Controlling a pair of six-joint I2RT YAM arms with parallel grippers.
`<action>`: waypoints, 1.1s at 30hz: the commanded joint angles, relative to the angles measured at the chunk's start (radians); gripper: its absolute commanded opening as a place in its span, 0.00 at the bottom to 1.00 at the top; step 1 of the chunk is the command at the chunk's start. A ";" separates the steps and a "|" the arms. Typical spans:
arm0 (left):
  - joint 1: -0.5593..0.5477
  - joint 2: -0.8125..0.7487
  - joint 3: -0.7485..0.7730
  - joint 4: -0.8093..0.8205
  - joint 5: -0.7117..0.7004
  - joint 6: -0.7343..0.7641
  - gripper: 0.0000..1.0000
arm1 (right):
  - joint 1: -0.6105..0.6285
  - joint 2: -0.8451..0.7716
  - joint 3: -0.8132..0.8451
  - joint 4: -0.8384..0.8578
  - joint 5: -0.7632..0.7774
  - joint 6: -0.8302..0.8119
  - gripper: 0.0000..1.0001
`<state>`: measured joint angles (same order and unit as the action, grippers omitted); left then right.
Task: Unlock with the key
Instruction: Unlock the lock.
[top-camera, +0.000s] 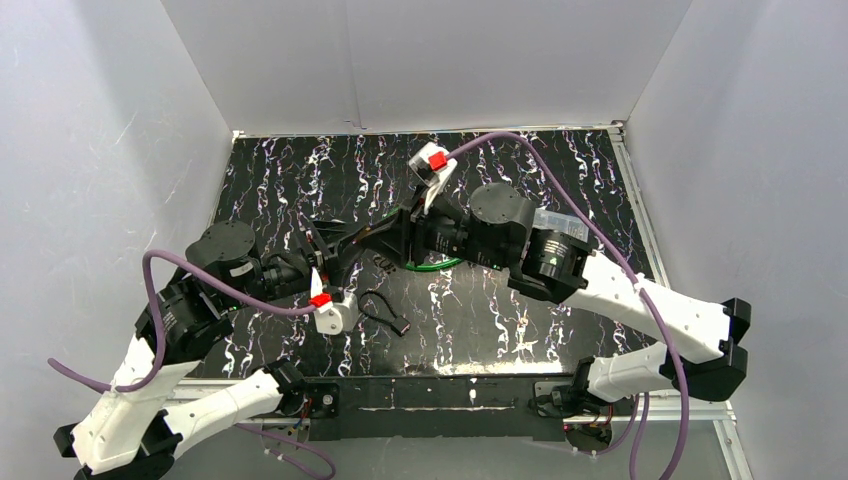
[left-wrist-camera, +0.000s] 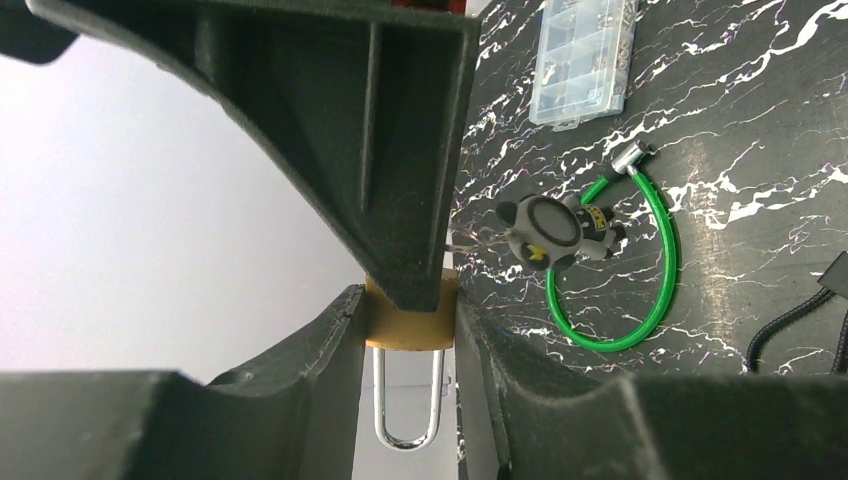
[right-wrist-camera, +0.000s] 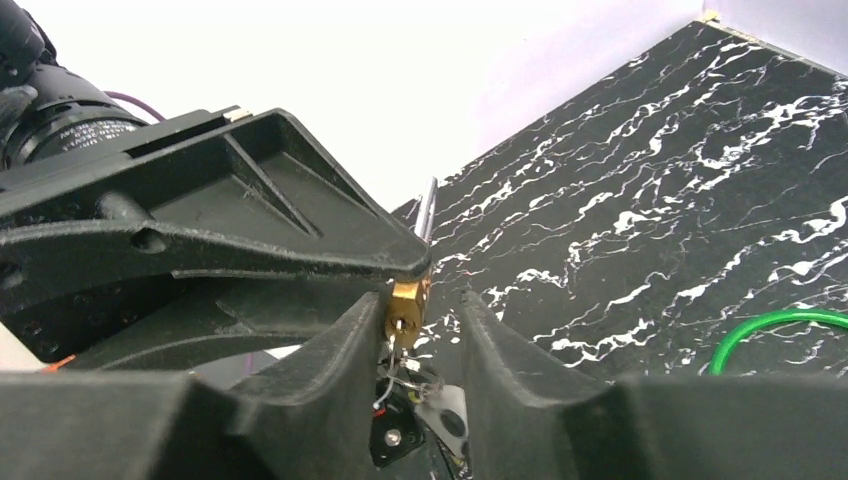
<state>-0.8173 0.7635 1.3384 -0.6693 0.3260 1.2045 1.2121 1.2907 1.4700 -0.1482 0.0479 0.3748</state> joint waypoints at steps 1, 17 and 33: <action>-0.002 -0.013 0.031 -0.003 0.024 0.022 0.00 | -0.001 0.025 0.069 0.011 -0.027 0.008 0.36; -0.002 0.000 0.091 -0.042 0.064 -0.172 0.88 | -0.010 -0.027 0.030 0.013 -0.086 -0.017 0.01; -0.001 0.128 0.216 -0.229 0.110 -0.593 0.98 | -0.022 -0.097 0.052 -0.119 -0.283 -0.125 0.01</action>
<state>-0.8169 0.8455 1.5028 -0.8574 0.4011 0.7391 1.1843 1.1881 1.4425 -0.2226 -0.1673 0.3161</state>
